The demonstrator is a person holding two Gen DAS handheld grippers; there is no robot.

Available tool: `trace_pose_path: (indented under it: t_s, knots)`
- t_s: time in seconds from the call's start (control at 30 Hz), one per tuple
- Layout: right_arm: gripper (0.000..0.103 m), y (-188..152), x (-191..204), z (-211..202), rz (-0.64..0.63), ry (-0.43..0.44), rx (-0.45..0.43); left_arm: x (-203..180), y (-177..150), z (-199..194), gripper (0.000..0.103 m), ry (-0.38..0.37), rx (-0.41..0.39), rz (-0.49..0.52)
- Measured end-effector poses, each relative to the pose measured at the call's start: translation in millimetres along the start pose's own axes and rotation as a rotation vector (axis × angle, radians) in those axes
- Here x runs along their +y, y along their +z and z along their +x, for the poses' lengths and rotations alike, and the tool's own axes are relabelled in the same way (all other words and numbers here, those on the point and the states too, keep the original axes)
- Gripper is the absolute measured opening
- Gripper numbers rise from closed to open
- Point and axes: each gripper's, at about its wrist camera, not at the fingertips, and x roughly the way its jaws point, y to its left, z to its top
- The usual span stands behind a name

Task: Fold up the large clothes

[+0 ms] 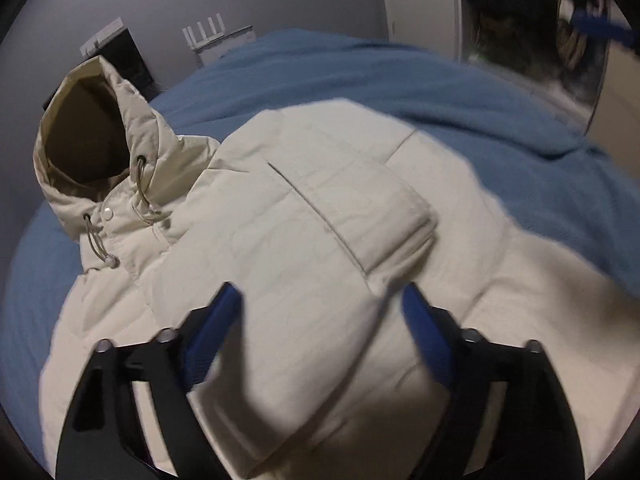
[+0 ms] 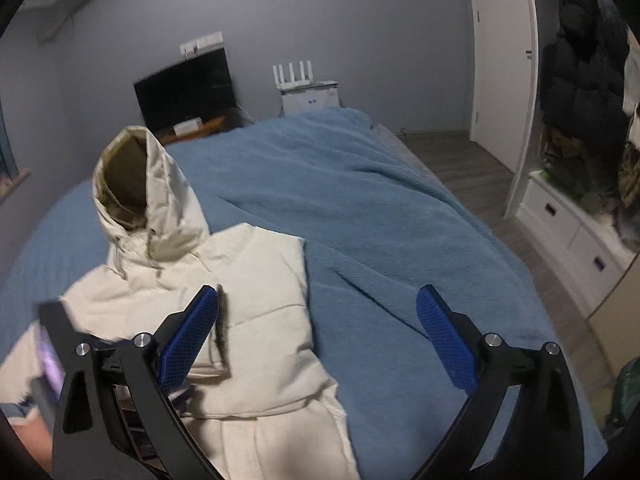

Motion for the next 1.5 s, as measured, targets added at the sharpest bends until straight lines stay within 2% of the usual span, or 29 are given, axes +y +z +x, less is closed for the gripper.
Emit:
trace_pose_path:
  t_s: [0.03, 0.07, 0.13, 0.2, 0.27, 0.37, 0.5, 0.6, 0.8, 0.97, 1.0, 1.03, 1.07, 1.1, 1.17, 1.23, 1.3, 1.37, 1.43, 1.5]
  knots:
    - [0.095, -1, -2, -2, 0.002, -0.001, -0.011, -3, 0, 3, 0.059, 0.015, -0.003, 0.023]
    - [0.095, -3, -1, -3, -0.006, -0.019, -0.02, -3, 1, 3, 0.054, 0.016, -0.006, 0.032]
    - [0.095, -3, 6, -1, -0.03, -0.066, -0.045, 2, 0, -4, 0.033, 0.021, -0.02, 0.044]
    - [0.095, -4, 12, 1, -0.059, -0.059, -0.043, 15, -1, -18, 0.024, 0.029, -0.045, 0.027]
    - [0.095, -6, 18, 5, -0.064, -0.021, -0.018, 33, -2, -38, 0.022, 0.014, -0.071, -0.036]
    - [0.095, -11, 27, 14, -0.059, 0.034, 0.025, 70, -10, -65, 0.02, 0.03, -0.091, -0.121]
    - [0.095, -20, 43, 22, -0.079, 0.079, 0.07, 127, -36, -93, 0.02, 0.052, -0.051, -0.235]
    - [0.096, -29, 62, 29, -0.108, 0.118, 0.107, 166, -65, -95, 0.019, 0.037, 0.012, -0.35]
    - [0.096, -51, 99, 49, -0.153, 0.189, 0.174, 206, -118, -68, 0.02, 0.025, 0.113, -0.532]
    - [0.095, -70, 121, 64, -0.223, 0.173, 0.204, 212, -145, -31, 0.024, -0.001, 0.235, -0.607]
    - [0.095, -72, 122, 66, -0.225, 0.172, 0.211, 214, -148, -28, 0.029, -0.005, 0.241, -0.62]
    - [0.095, -75, 123, 69, -0.225, 0.172, 0.222, 216, -149, -28, 0.043, 0.015, 0.244, -0.635]
    - [0.095, -76, 122, 71, -0.226, 0.169, 0.232, 217, -151, -32, 0.051, 0.045, 0.241, -0.645]
    - [0.095, -77, 121, 72, -0.224, 0.166, 0.236, 218, -153, -39, 0.06, 0.078, 0.228, -0.661]
    - [0.095, -76, 117, 72, -0.215, 0.16, 0.238, 221, -155, -57, 0.065, 0.113, 0.173, -0.686]
    - [0.095, -75, 114, 76, -0.202, 0.146, 0.242, 223, -151, -76, 0.074, 0.201, 0.095, -0.68]
    - [0.095, -74, 113, 83, -0.191, 0.138, 0.255, 223, -145, -82, 0.076, 0.221, 0.039, -0.659]
    - [0.095, -75, 115, 93, -0.192, 0.136, 0.267, 221, -138, -78, 0.078, 0.182, 0.015, -0.625]
    - [0.095, -78, 117, 104, -0.195, 0.127, 0.277, 216, -133, -61, 0.078, 0.113, 0.041, -0.61]
    - [0.095, -81, 118, 113, -0.204, 0.11, 0.289, 212, -133, -47, 0.078, 0.089, 0.068, -0.602]
